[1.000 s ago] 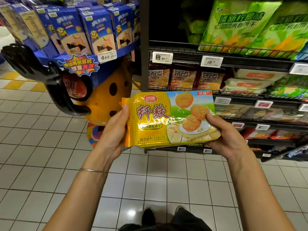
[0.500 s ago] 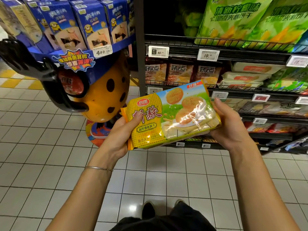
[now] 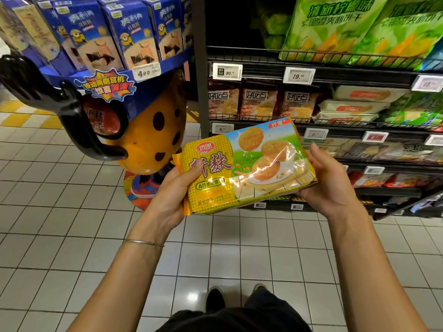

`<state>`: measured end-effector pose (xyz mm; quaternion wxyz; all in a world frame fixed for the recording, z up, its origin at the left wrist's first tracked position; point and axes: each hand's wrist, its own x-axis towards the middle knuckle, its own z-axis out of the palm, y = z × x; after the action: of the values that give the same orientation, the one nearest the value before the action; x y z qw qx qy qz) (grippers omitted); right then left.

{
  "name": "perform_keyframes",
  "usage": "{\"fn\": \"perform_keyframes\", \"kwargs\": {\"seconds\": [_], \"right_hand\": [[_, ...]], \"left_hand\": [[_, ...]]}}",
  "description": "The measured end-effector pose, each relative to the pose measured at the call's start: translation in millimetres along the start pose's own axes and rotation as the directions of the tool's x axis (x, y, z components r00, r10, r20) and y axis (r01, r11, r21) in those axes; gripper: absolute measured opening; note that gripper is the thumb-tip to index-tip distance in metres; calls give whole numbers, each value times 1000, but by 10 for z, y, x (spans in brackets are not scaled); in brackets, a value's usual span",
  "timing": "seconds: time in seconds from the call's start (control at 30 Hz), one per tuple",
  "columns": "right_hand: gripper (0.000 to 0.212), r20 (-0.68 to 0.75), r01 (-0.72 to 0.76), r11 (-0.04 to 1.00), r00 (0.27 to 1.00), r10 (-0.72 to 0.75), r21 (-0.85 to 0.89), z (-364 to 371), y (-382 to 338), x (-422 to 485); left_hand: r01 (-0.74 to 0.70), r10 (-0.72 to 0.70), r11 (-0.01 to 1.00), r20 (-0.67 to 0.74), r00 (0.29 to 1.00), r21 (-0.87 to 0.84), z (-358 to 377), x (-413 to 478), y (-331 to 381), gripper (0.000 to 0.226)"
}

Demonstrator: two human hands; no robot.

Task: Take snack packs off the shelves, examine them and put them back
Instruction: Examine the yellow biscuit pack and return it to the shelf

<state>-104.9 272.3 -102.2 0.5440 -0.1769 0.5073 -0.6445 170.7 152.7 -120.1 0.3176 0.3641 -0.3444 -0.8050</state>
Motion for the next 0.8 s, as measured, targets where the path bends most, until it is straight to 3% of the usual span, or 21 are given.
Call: {"fn": "perform_keyframes", "kwargs": {"seconds": [0.27, 0.47, 0.57, 0.67, 0.8], "right_hand": [[58, 10, 67, 992, 998, -67, -110, -52, 2, 68], [50, 123, 133, 942, 987, -99, -307, -248, 11, 52], [49, 173, 175, 943, 976, -129, -284, -261, 66, 72], [62, 204, 239, 940, 960, -191, -242, -293, 64, 82], [78, 140, 320, 868, 947, -288, -380, -291, 37, 121]], "left_hand": [[-100, 100, 995, 3, 995, -15, 31, -21, -35, 52], [-249, 249, 956, 23, 968, 156, 8, -47, 47, 58], [-331, 326, 907, 63, 943, 261, -10, -80, 88, 66], [-425, 403, 828, 137, 905, 367, -38, -125, 165, 70], [-639, 571, 572, 310, 760, 514, -30, -148, 253, 68]]}}
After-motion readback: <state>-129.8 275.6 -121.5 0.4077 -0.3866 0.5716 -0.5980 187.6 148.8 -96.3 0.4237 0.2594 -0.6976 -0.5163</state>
